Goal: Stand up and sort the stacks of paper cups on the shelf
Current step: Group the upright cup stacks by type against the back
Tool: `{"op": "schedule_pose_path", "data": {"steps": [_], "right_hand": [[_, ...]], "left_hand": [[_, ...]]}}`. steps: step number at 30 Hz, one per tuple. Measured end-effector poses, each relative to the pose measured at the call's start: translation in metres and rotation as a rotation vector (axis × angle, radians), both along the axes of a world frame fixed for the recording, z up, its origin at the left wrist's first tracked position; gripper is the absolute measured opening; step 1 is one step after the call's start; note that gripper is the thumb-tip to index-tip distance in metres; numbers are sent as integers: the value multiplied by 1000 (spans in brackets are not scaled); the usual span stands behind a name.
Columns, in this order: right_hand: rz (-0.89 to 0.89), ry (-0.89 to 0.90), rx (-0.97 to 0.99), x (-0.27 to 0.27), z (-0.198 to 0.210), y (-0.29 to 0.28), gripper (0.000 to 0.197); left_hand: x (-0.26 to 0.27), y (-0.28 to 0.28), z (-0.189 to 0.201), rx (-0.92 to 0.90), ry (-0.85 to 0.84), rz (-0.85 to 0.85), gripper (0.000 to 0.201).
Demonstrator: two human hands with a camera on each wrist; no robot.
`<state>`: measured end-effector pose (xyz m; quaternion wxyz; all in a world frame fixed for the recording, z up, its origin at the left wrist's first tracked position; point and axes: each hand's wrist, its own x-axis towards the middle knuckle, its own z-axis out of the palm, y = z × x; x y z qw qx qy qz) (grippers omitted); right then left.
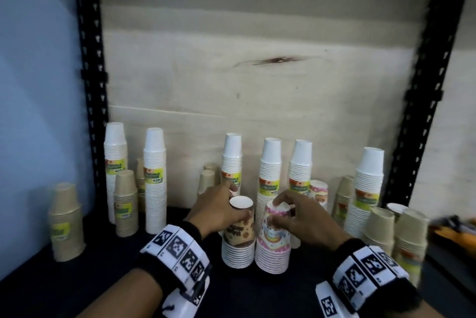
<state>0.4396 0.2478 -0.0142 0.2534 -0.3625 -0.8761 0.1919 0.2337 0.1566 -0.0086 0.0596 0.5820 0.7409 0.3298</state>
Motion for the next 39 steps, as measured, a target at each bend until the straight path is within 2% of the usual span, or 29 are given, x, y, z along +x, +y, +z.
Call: {"op": "schedule_pose_path", "data": {"steps": [8,13,18,23,30,35,39], "right_hand": [[-74,-12,6,30,0,6,33],[-97,-19,9,32,-6,7,35],[-94,-61,68,29,-5,6,34],[-120,-13,221,22,4,-3,30],[68,64,337,-29,22,-27,21],[210,80,304,-91,20,-42,19],[345,82,253,-148,16,-60,26]], "left_hand": [[33,27,-14,19,8,-48,57],[33,28,-18,32,1,-57,58],[29,17,-14,14,20,-80,49],[10,-4,-3,5,48,-28,66],[-46,-49,5,-8,62,114,48],[-97,-91,9,17,79,256,44],[-139,-124,16,60,134,388,37]]}}
